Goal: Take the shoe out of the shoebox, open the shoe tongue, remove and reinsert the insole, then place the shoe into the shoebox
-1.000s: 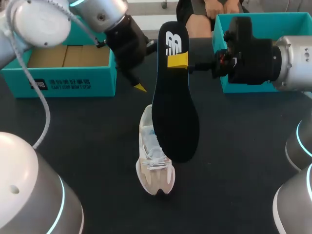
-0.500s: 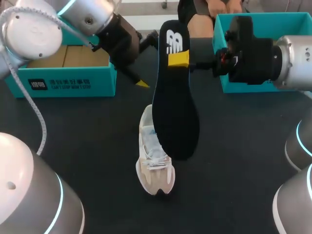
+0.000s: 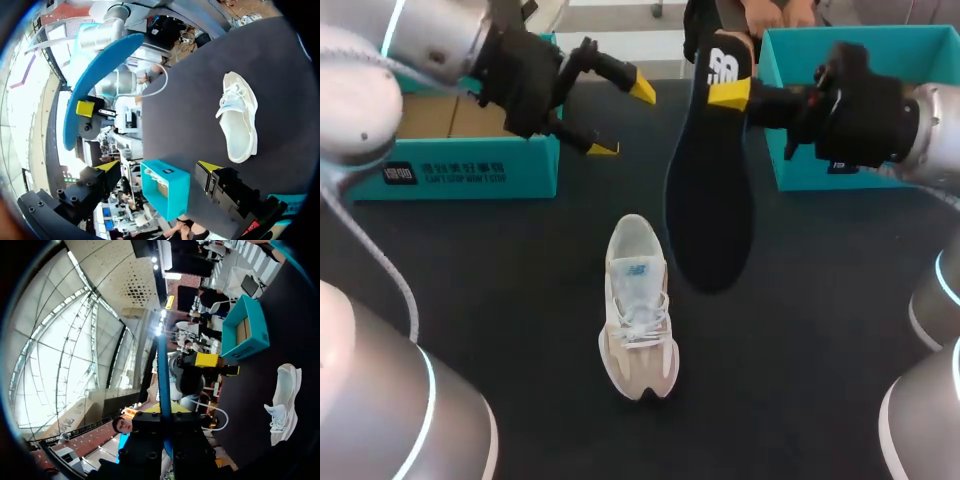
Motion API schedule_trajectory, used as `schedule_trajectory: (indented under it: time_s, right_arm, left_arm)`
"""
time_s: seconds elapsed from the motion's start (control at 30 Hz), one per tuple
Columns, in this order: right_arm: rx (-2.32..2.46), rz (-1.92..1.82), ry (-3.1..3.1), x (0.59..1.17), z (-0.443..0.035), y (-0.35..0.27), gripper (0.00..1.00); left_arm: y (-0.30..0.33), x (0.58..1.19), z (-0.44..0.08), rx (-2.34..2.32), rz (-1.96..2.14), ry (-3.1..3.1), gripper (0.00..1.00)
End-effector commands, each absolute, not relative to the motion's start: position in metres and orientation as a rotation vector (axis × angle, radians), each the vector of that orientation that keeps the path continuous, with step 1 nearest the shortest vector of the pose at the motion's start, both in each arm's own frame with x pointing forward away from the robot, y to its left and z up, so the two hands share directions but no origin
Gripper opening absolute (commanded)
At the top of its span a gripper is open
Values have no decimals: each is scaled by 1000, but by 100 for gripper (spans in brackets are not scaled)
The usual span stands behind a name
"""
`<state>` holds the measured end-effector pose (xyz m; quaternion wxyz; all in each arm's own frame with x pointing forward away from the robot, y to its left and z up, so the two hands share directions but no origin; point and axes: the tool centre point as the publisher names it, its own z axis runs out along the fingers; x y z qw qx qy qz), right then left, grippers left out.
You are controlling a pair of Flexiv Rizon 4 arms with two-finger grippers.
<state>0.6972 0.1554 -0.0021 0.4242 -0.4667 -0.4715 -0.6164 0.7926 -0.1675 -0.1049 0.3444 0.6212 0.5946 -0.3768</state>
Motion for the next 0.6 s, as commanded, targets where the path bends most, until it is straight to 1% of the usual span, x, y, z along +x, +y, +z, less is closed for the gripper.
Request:
schedule_trajectory:
  time_s: [0.03, 0.37, 0.6]
  right_arm:
    - [-1227, -1470, -1144, 705, -11, 144, 0]
    - [-1371, -1292, -1062, 736, -35, 119, 0]
    - [-1379, -1288, -1061, 738, -37, 117, 0]
  left_arm:
    - [-160, 776, -107, 1415, -1110, 1356, 100]
    - [-158, 768, -84, 1397, -1108, 1248, 100]
    - [-162, 763, -78, 1411, -1108, 1282, 100]
